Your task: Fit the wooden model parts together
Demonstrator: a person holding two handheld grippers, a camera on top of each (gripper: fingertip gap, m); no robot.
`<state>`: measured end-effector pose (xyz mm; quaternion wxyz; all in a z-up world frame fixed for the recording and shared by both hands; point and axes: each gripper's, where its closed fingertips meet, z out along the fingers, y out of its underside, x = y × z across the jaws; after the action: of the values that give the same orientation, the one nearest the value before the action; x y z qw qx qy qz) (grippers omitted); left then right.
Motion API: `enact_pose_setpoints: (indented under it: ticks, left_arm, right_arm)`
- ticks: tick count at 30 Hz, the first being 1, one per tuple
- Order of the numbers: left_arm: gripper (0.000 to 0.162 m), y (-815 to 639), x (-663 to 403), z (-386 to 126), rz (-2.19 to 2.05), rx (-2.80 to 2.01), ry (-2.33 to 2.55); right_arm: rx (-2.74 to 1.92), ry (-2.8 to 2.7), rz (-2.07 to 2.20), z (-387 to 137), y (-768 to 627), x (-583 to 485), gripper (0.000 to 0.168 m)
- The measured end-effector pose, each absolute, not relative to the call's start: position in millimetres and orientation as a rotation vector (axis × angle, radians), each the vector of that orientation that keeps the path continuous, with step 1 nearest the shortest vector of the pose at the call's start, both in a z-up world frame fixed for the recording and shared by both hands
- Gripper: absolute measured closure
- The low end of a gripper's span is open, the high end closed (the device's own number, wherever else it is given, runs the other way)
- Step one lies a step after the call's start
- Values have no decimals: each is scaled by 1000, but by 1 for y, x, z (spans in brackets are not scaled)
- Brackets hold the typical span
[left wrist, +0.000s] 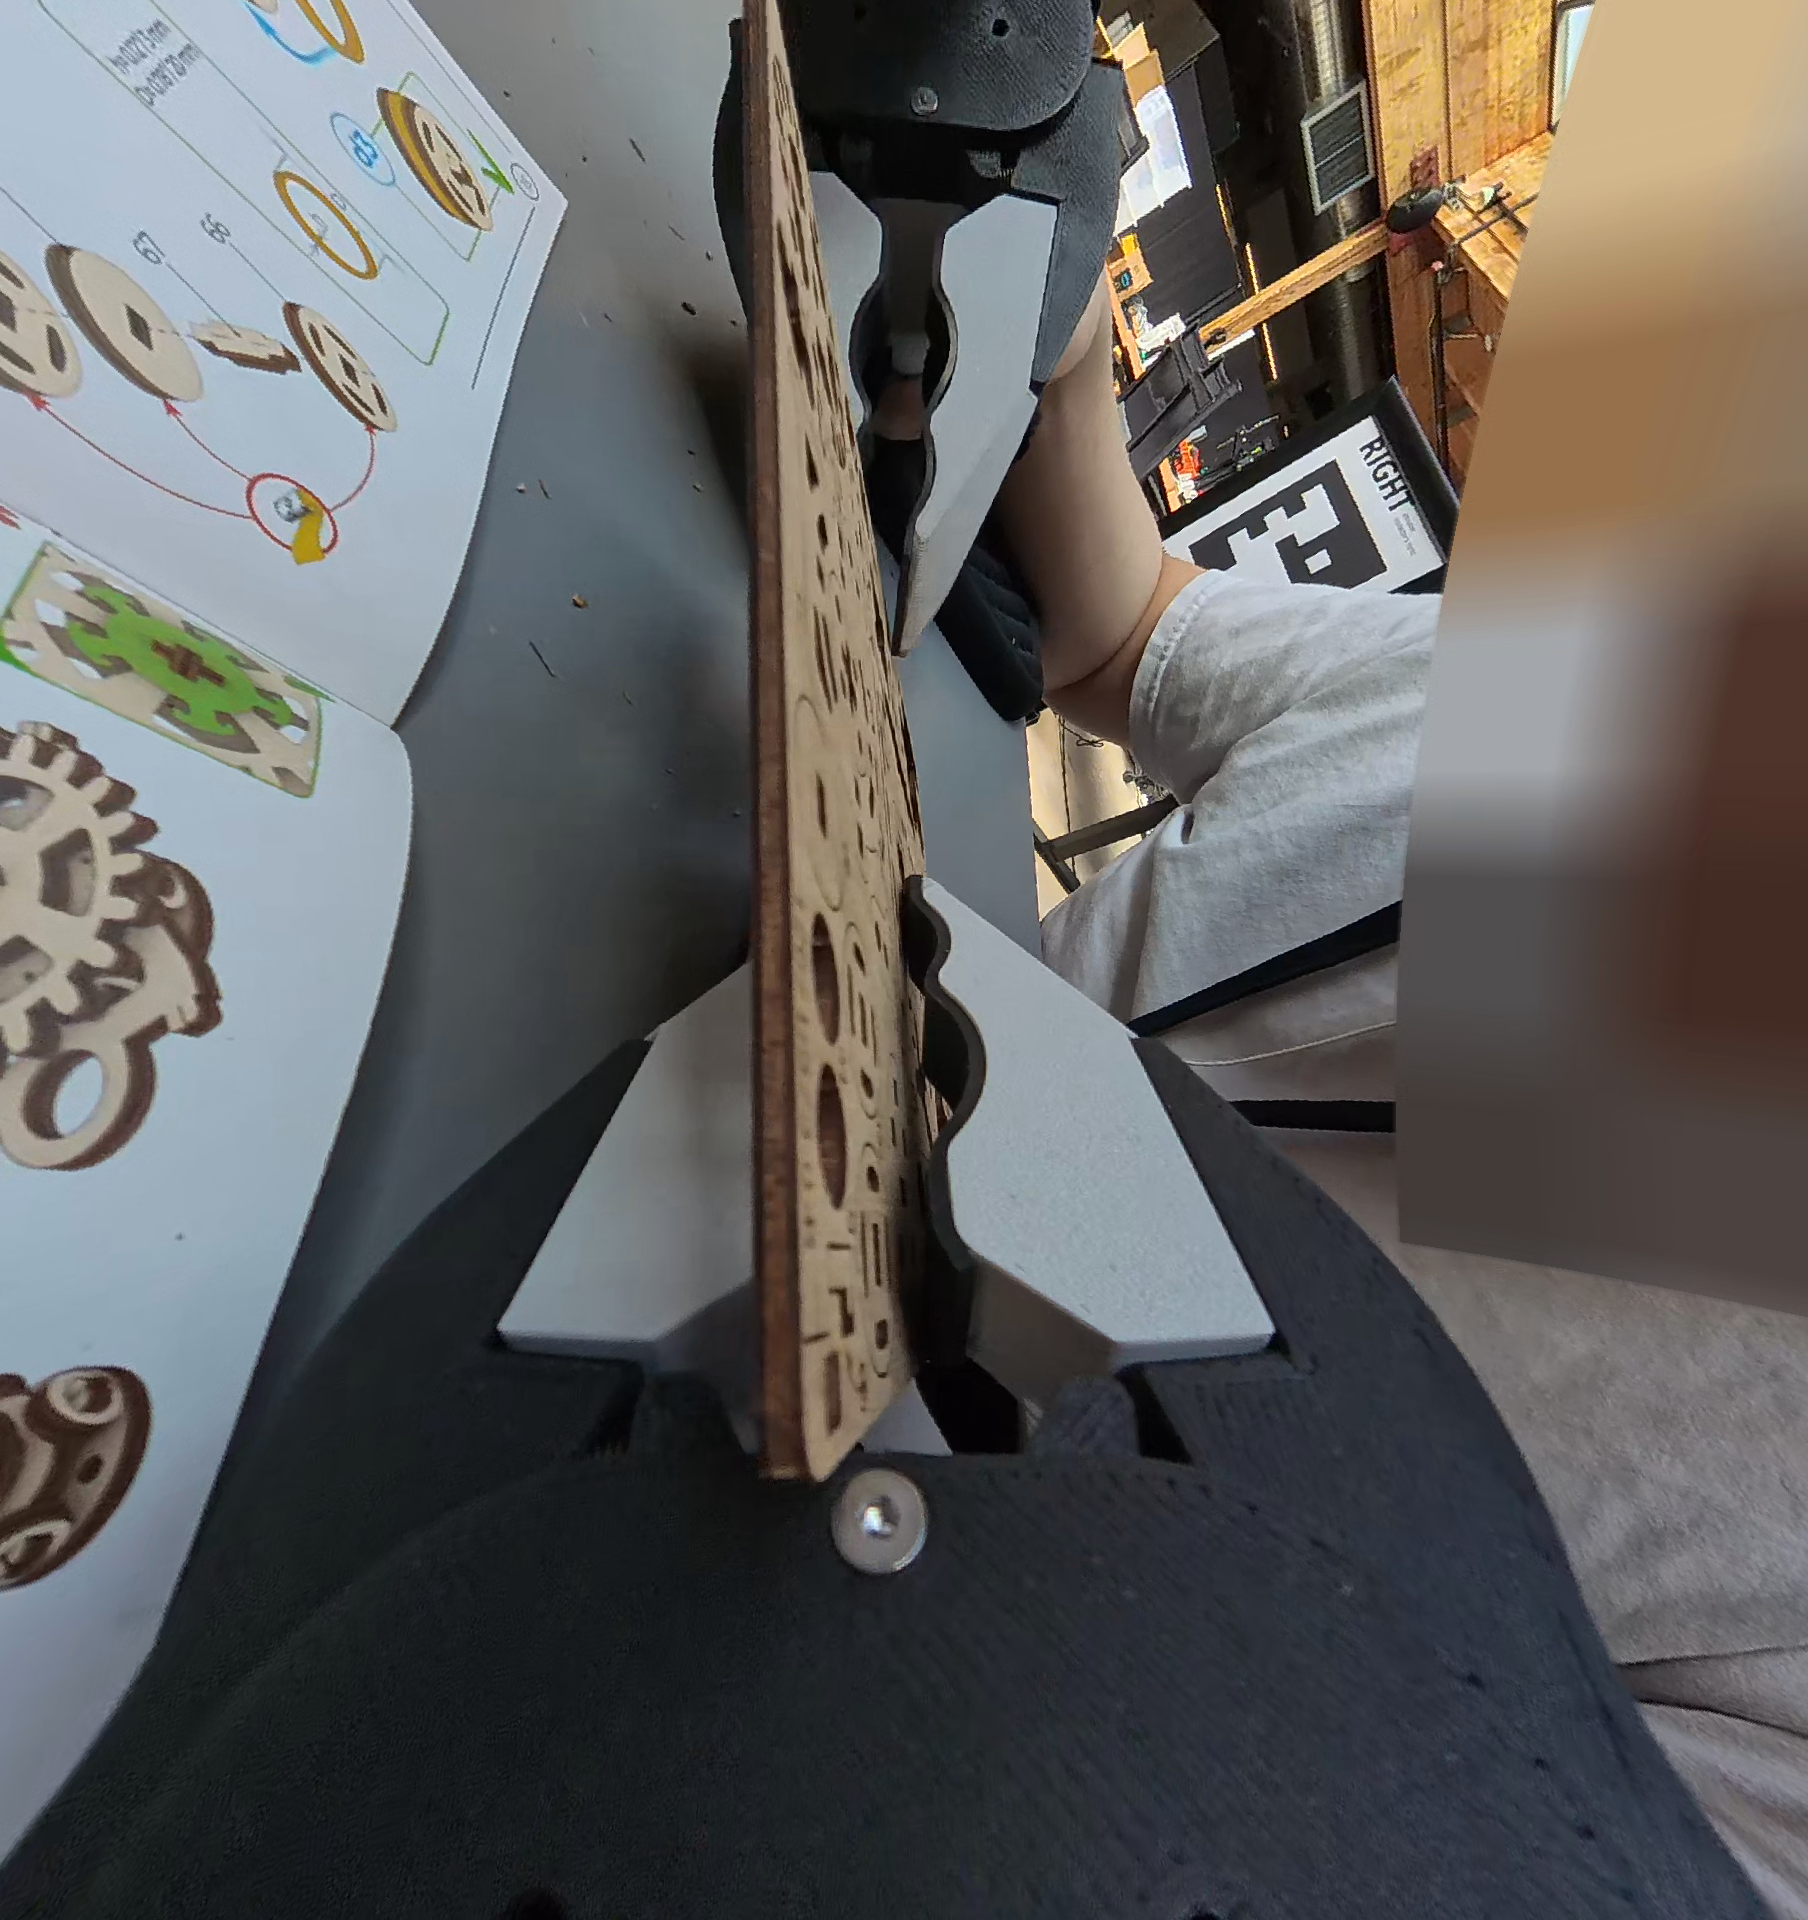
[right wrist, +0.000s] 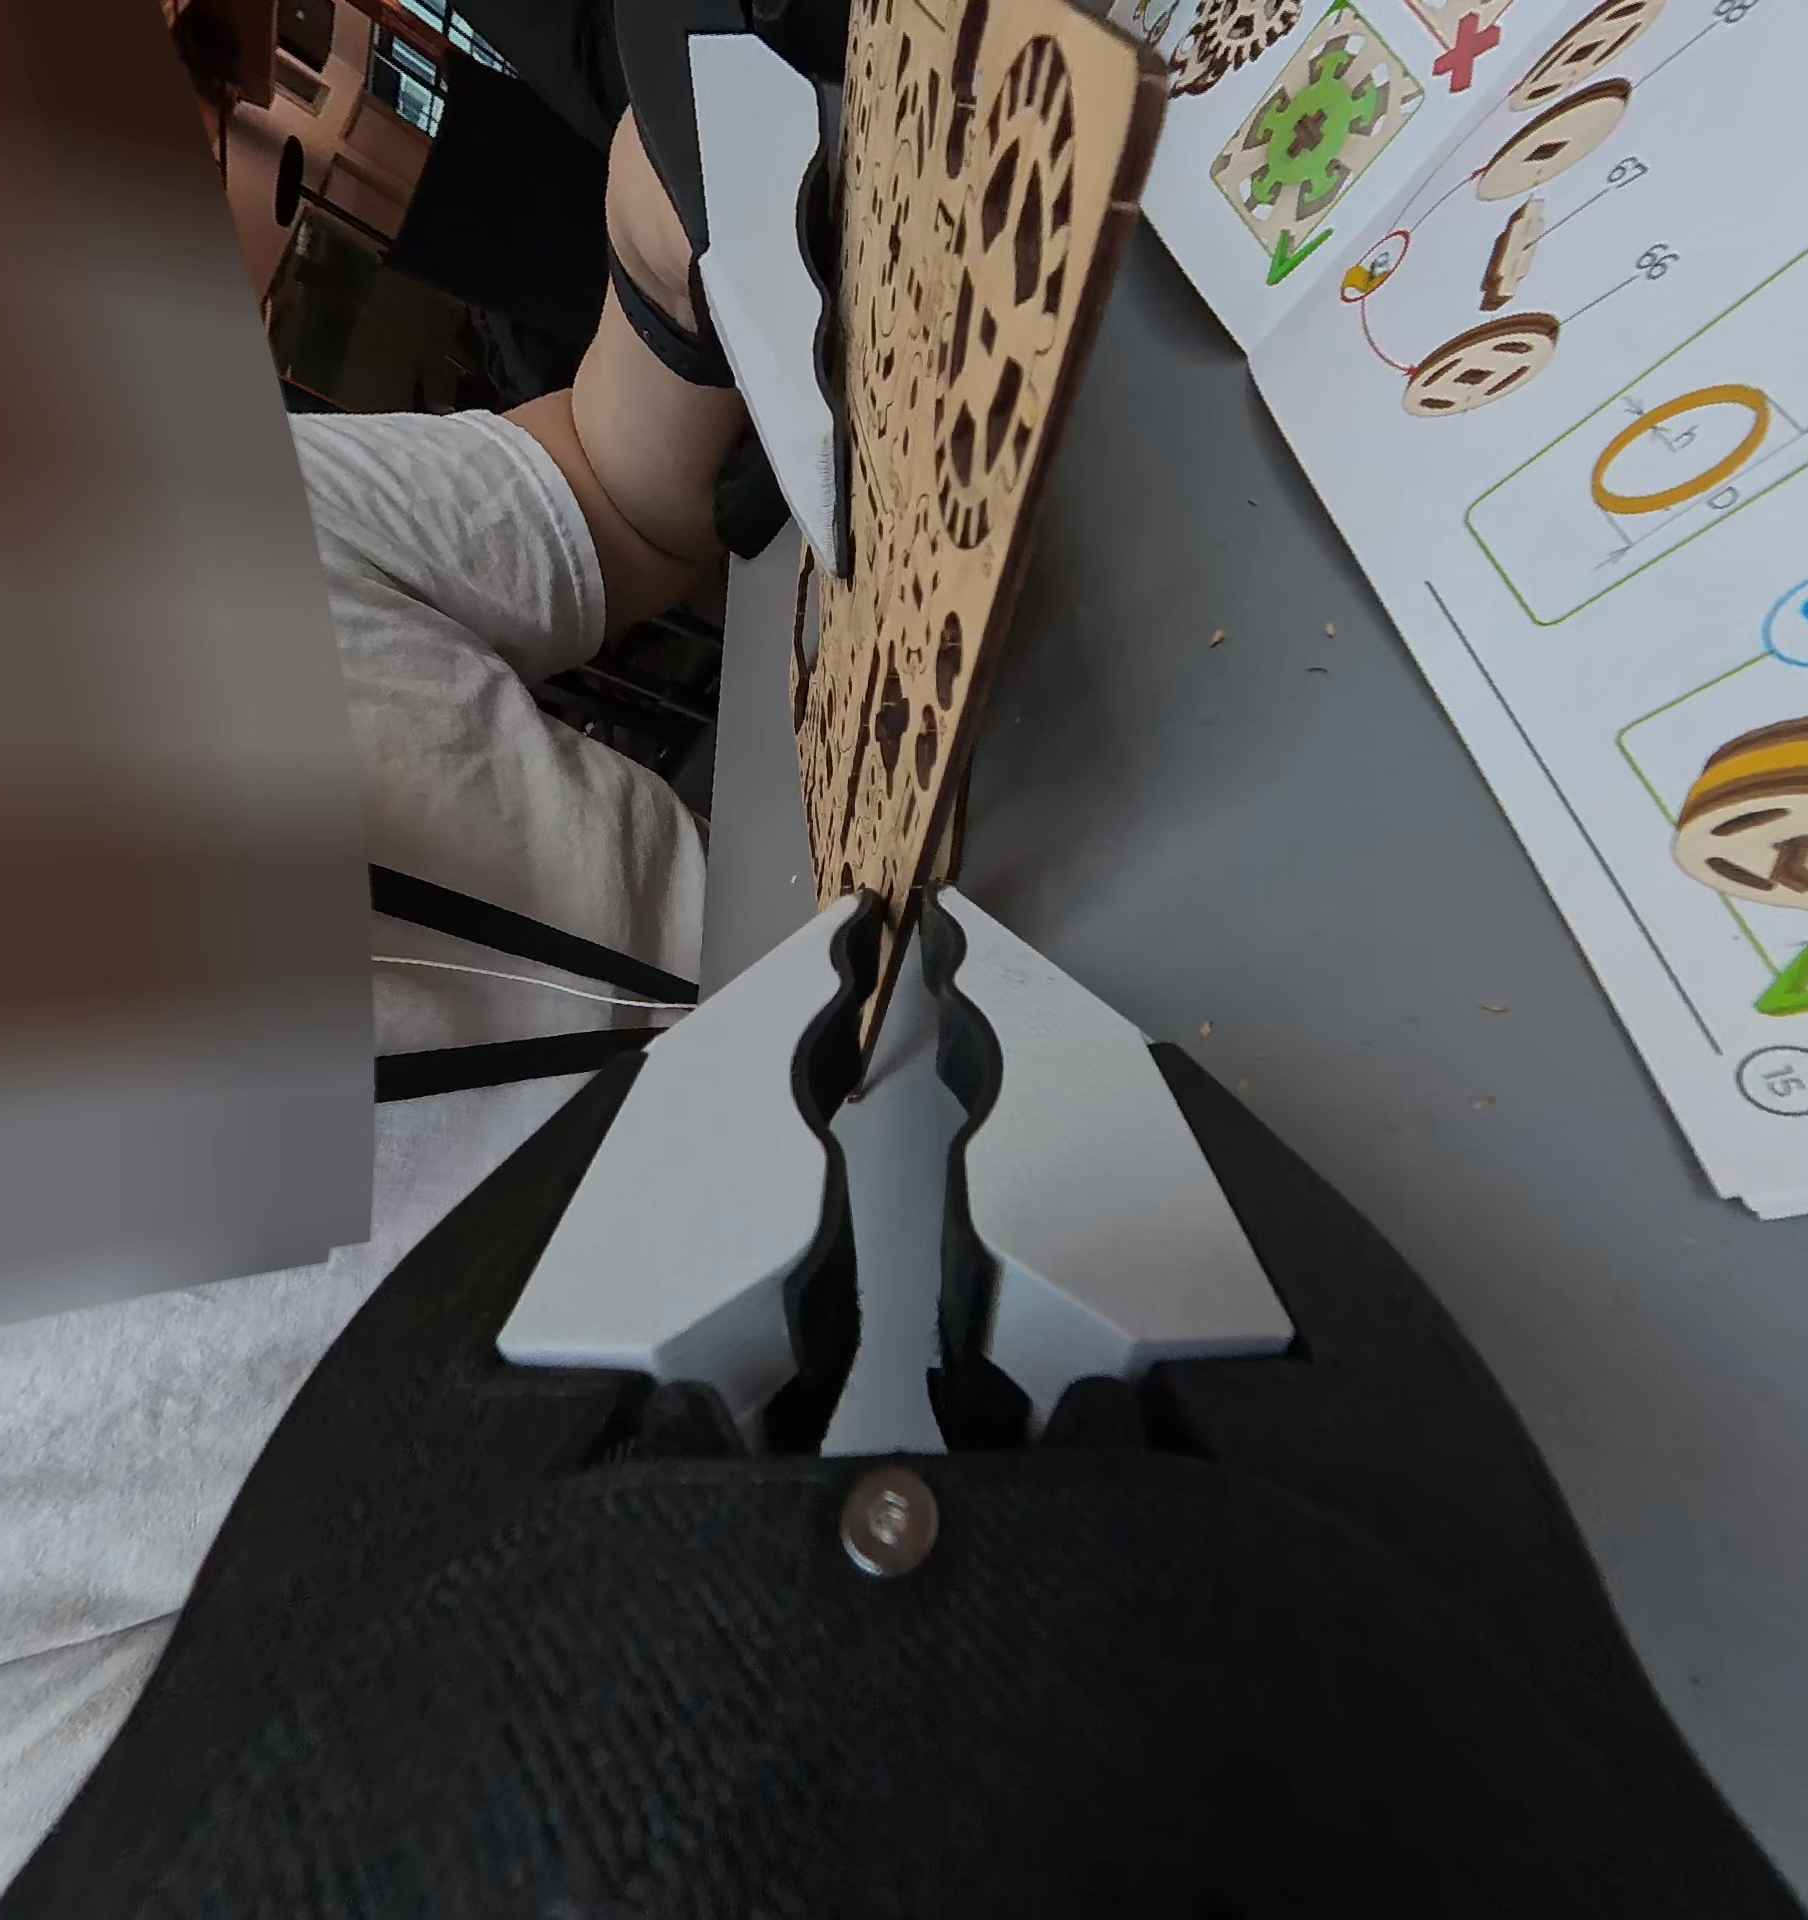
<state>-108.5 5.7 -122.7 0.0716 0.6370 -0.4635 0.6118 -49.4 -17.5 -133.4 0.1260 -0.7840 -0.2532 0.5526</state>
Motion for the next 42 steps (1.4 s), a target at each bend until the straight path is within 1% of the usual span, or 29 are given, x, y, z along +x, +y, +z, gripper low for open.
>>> enact_pose_setpoints:
  ticks: [7,14,20,23,25,28,31,38,42]
  left_arm:
    - [161,4,-109,-123,1828,1904,-1403]
    - [162,1,-109,-122,1833,1885,-1398]
    - [160,1,-109,-124,1817,1902,-1417]
    - [160,2,-109,-125,1820,1905,-1407]
    - [162,2,-109,-123,1831,1897,-1407]
    - [162,3,-109,-123,1833,1905,-1404]
    - [161,3,-109,-125,1824,1908,-1397]
    - [161,5,-109,-125,1821,1923,-1397]
    - [160,4,-108,-125,1825,1923,-1395]
  right_arm:
    - [-2297,-780,1613,-135,-22,-50,163]
    - [-2302,-881,1469,-140,-23,-48,160]
    - [-2341,-887,1406,-146,-22,-48,160]
    - [-2328,-860,1459,-143,-22,-48,160]
    - [-2280,-829,1568,-134,-23,-47,164]
    - [-2242,-790,1605,-128,-20,-44,162]
    - [-2273,-778,1569,-132,-18,-43,166]
    - [-2313,-702,1562,-135,-14,-43,166]
    - [-2356,-707,1473,-141,-12,-41,165]
